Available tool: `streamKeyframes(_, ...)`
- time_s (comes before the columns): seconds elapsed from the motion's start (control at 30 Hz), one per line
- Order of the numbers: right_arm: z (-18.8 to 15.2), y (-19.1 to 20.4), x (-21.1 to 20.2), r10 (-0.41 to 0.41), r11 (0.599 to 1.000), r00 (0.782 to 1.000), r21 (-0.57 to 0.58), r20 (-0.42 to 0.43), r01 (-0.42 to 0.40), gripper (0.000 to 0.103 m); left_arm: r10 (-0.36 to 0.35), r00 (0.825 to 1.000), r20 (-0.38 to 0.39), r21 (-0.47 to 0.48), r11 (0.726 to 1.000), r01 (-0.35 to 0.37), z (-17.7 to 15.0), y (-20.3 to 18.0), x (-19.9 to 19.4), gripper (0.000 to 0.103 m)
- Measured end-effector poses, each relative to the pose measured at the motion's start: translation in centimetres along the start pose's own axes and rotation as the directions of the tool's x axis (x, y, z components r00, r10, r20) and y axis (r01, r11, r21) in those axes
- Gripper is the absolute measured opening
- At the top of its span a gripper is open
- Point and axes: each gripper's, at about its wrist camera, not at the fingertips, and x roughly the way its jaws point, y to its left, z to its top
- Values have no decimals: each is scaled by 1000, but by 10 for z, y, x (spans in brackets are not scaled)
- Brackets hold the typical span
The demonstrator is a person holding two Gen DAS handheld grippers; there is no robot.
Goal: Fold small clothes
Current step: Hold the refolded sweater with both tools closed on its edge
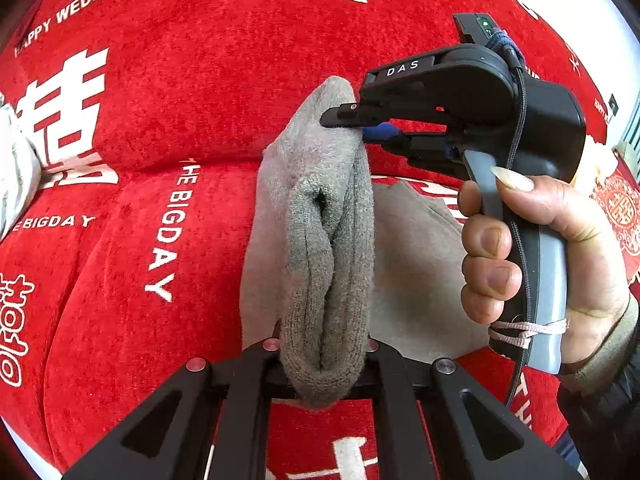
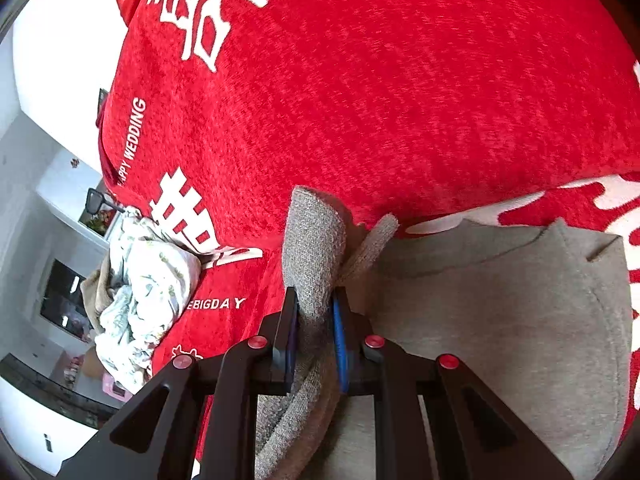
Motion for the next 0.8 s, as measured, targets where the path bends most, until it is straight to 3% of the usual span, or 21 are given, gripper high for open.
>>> streamKeyframes(0.27,-1,-31,-11,24,998,1000,58,7,-24,17,18,1000,-24,44,999,-17,2,-24,9,8)
streamKeyframes(0.8,9,-68,-37,64,996,998,54,2,-64,17,20,998,-56,117,993,-14,12,-75,26,8)
